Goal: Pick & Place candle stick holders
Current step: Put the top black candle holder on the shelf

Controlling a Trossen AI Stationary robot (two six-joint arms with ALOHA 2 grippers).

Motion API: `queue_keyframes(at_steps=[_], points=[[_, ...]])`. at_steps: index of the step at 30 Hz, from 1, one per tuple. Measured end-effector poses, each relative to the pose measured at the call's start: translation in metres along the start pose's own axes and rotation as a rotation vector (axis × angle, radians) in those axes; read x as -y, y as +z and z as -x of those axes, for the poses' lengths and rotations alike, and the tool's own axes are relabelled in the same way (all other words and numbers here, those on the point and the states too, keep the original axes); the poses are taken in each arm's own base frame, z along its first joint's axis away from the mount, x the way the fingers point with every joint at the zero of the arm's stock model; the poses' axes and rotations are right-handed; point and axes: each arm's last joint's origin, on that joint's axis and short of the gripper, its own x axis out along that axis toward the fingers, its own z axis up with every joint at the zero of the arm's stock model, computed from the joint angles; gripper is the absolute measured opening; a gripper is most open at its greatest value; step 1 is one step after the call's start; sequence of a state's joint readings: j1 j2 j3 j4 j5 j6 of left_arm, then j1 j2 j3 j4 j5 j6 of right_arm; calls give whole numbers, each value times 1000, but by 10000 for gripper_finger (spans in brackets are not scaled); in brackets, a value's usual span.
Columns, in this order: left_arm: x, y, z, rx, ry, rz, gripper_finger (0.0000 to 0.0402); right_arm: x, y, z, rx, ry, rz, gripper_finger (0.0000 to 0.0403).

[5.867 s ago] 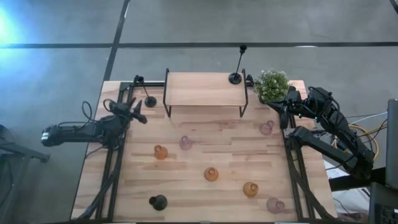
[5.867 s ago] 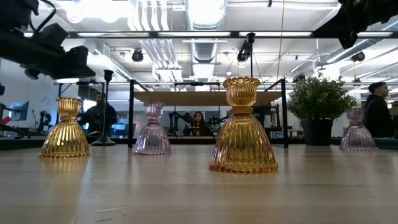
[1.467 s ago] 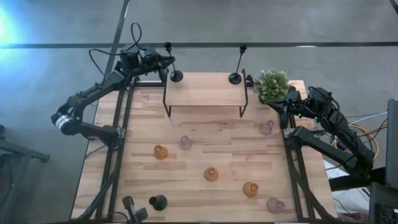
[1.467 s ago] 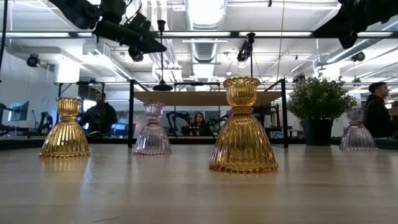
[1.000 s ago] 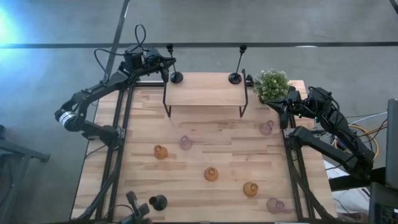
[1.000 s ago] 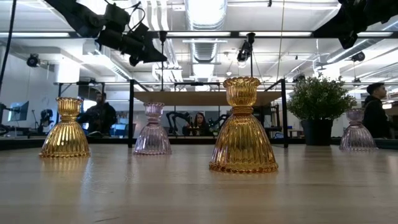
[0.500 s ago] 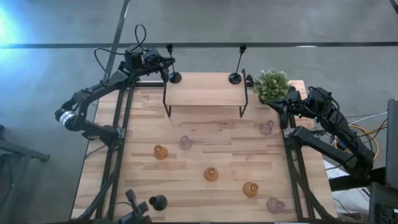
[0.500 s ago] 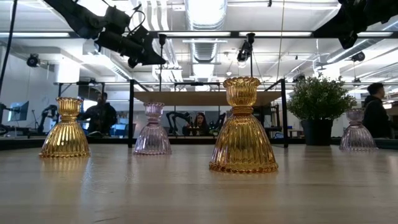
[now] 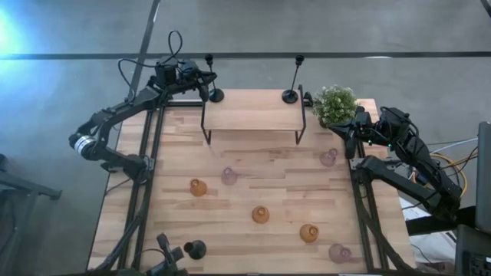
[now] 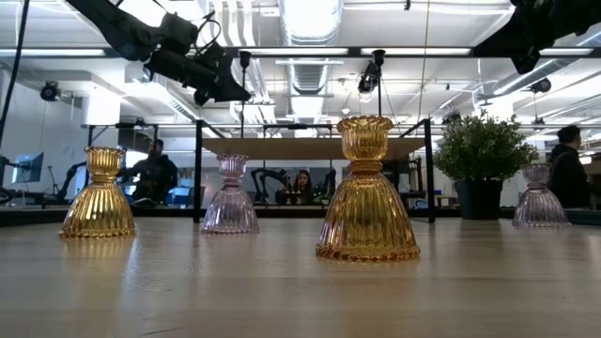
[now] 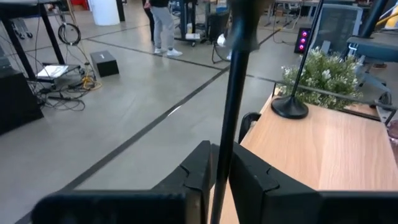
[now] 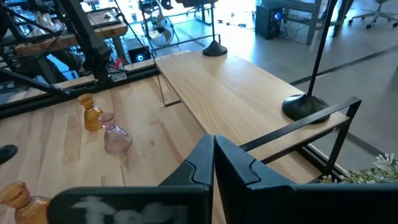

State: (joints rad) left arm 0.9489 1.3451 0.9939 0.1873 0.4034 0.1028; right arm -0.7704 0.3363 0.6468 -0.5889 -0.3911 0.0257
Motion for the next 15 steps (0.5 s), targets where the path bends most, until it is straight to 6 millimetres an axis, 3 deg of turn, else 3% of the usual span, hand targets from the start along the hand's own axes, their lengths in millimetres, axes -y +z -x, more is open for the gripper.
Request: queue_keyframes(at_steps=[15], points=[[1, 0, 0, 0, -25, 36, 93, 0, 0, 0, 0, -1, 0, 8]])
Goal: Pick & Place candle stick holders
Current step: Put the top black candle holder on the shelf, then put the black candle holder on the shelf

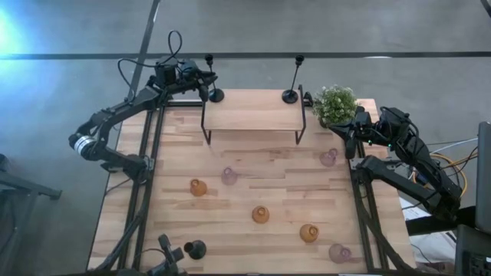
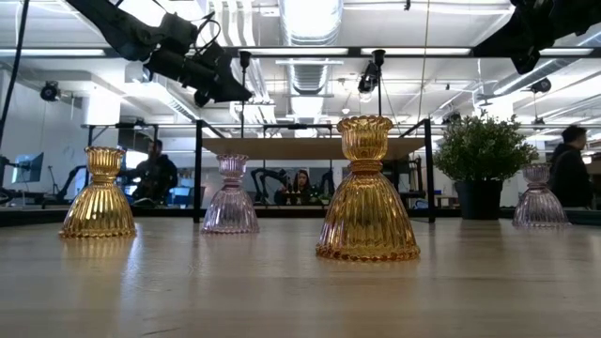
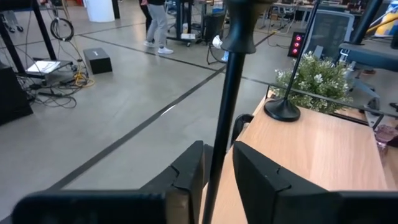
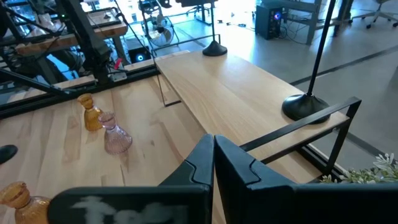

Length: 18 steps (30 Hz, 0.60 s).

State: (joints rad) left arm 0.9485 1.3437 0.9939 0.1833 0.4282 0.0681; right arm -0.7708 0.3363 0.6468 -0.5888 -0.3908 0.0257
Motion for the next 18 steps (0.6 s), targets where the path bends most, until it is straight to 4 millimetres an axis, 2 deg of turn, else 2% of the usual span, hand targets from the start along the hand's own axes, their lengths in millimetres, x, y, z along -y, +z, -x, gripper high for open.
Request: queue_keyframes(at_steps=[13, 18], points=[[0, 0, 0, -2, -1, 12, 229, 0, 0, 0, 0, 0, 0, 8], [3, 1, 6, -27, -2, -6, 263, 0, 0, 0, 0, 0, 0, 8]])
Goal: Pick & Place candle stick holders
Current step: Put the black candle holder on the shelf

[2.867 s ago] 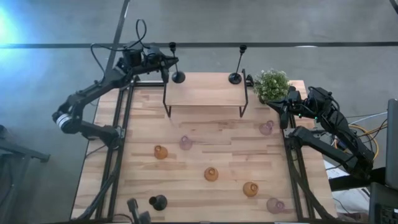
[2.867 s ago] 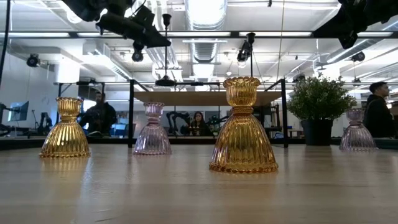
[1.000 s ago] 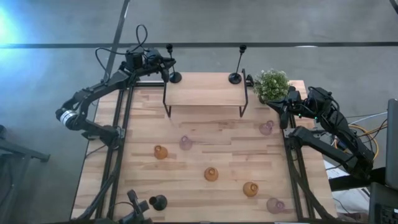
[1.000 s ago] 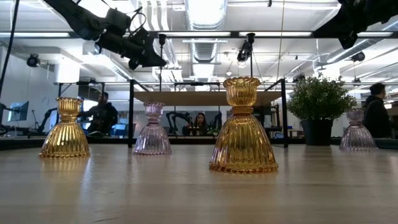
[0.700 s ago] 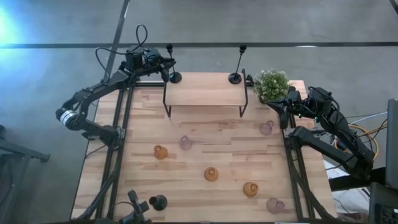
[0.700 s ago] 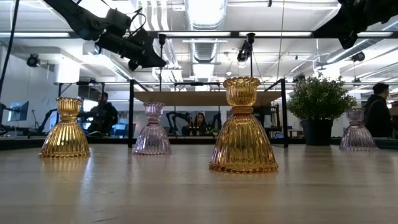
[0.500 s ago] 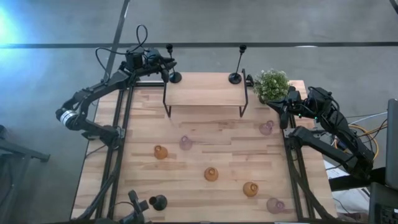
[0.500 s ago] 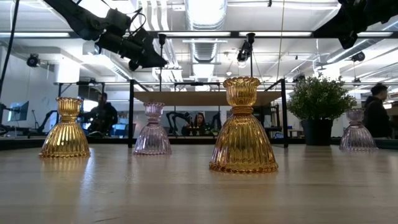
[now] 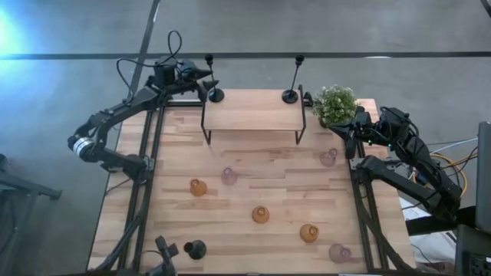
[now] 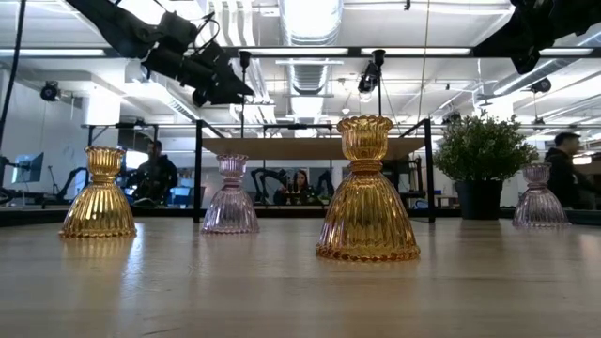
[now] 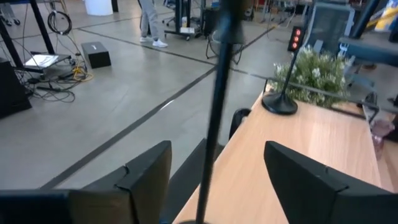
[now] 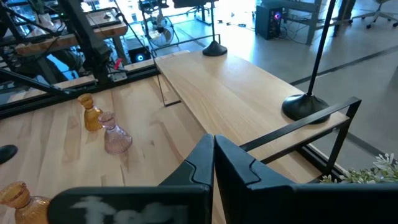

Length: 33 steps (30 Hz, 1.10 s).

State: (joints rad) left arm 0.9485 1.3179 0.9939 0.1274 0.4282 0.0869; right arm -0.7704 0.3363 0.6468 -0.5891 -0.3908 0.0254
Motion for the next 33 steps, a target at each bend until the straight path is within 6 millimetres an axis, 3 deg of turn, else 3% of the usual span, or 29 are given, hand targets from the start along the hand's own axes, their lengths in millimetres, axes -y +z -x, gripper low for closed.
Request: queue_keyframes(at_steps=[11, 26, 33], points=[[18, 18, 47, -41, 41, -50, 266, 0, 0, 0, 0, 0, 0, 8], [70, 33, 163, -146, 35, -16, 264, 0, 0, 0, 0, 0, 0, 8], [91, 31, 196, -60, -112, -4, 264, 0, 0, 0, 0, 0, 0, 8]])
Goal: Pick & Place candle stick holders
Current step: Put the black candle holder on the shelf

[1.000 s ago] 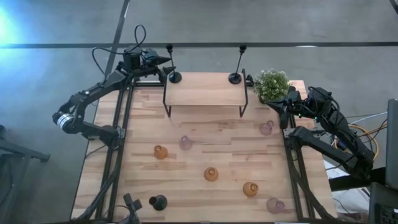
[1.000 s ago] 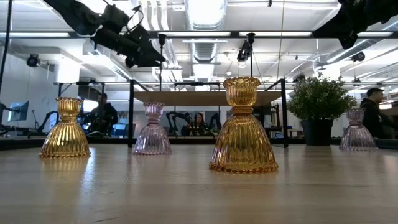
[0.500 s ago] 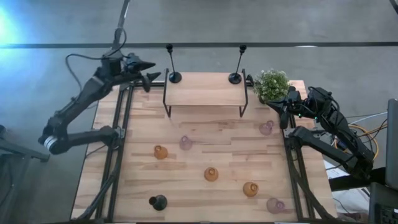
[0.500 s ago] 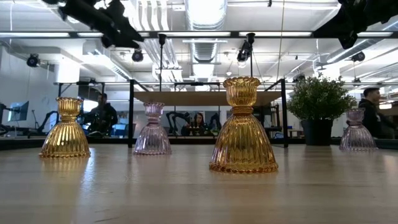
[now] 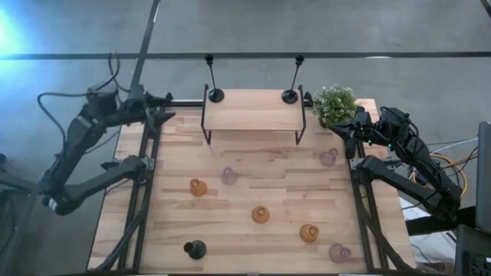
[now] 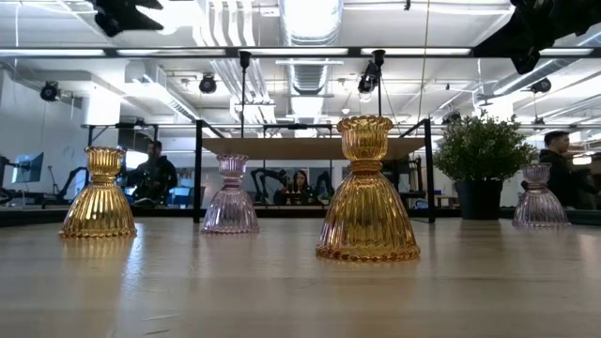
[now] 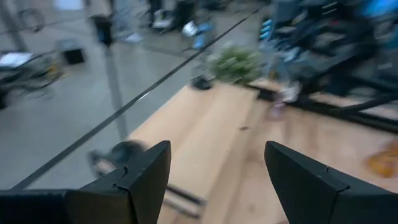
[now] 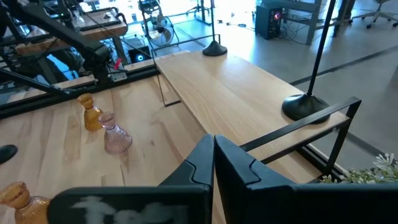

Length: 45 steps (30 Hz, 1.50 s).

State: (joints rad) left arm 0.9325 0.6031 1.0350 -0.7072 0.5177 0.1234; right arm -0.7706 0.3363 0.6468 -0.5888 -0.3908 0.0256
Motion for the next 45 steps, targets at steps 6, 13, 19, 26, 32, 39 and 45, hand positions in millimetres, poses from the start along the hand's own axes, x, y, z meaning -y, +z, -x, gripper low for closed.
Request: queue_keyframes(at_steps=[6, 13, 19, 26, 32, 39, 45], points=[[11, -9, -4, 0, -186, 30, 264, 0, 0, 0, 0, 0, 0, 8], [25, -9, -34, 142, -322, -23, 264, 0, 0, 0, 0, 0, 0, 8], [55, -17, -67, 128, -394, -94, 264, 0, 0, 0, 0, 0, 0, 8], [96, -29, -84, 23, -506, -91, 264, 0, 0, 0, 0, 0, 0, 8], [116, -26, -73, 14, -623, -22, 264, 0, 0, 0, 0, 0, 0, 8], [130, -30, -56, -85, -713, 36, 259, 0, 0, 0, 0, 0, 0, 8], [143, -47, -44, -225, -811, -46, 236, 0, 0, 0, 0, 0, 0, 8]])
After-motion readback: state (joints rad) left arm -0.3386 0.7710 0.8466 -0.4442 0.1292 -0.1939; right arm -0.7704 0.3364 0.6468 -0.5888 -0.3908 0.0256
